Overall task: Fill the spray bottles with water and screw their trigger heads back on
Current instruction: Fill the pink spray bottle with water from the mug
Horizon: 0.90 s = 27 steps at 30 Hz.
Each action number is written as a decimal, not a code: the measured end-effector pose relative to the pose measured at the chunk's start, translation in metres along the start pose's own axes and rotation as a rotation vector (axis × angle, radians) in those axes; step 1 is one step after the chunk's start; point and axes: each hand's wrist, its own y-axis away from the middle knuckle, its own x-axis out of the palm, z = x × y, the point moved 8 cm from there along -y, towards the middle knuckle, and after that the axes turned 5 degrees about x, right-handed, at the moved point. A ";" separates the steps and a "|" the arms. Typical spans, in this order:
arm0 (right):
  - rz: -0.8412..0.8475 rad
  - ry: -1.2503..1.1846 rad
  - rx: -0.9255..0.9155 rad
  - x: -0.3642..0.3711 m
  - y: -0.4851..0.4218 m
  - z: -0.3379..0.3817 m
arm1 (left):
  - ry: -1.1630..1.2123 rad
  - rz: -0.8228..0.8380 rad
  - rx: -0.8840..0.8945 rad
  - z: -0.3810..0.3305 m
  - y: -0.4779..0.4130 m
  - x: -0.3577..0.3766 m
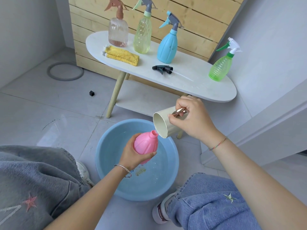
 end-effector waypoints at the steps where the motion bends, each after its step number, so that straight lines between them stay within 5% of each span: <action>1: 0.002 0.015 -0.019 0.001 0.000 0.002 | 0.001 -0.002 -0.002 0.000 0.000 0.000; 10: 0.009 -0.015 -0.018 0.004 0.001 -0.001 | 0.012 -0.005 -0.014 0.005 0.000 -0.001; 19: -0.059 -0.465 0.566 0.020 0.010 -0.102 | 0.040 -0.047 -0.038 0.011 -0.004 -0.013; 27: 0.303 -0.214 0.802 0.118 0.062 -0.148 | 0.051 -0.113 -0.066 0.017 -0.010 -0.031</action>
